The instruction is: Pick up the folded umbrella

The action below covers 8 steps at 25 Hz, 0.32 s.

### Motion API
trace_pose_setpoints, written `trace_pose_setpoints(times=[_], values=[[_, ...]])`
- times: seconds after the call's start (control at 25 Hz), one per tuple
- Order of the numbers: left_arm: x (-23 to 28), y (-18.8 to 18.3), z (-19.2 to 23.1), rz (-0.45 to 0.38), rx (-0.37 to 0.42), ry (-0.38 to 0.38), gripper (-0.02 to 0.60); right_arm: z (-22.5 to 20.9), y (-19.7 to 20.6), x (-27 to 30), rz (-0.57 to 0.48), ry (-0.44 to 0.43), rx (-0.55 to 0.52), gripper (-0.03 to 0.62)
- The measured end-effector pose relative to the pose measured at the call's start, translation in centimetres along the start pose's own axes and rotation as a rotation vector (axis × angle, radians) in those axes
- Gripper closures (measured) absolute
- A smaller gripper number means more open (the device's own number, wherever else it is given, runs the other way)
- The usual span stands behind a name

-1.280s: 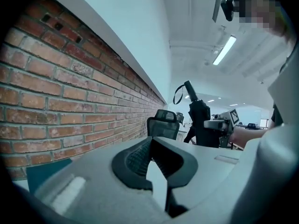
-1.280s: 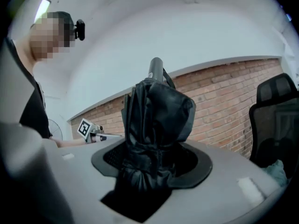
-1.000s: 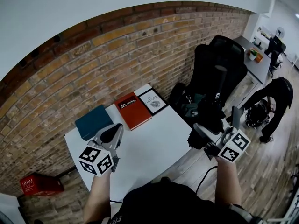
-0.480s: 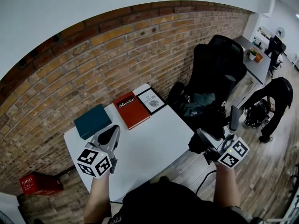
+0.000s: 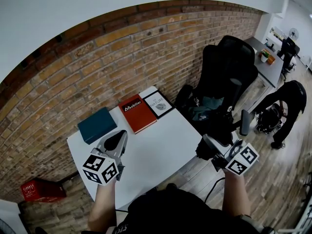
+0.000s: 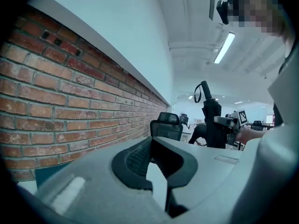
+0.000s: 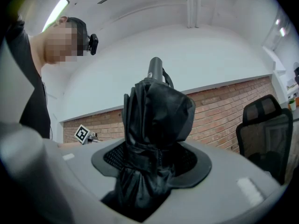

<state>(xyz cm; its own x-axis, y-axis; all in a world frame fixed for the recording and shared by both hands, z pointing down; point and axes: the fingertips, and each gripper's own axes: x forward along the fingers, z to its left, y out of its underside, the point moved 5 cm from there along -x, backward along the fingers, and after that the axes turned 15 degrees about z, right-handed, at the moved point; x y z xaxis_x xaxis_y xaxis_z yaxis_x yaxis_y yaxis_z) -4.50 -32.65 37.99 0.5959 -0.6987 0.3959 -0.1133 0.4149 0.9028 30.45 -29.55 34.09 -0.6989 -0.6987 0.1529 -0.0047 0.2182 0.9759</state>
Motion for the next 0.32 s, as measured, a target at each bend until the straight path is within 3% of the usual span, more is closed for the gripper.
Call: trace_pose_setpoints(times=[0.32], values=[[0.10,0.14,-0.28,0.004,-0.002,-0.001,0.575,0.12,0.28,0.19,0.007,-0.015,0.004,0.341]])
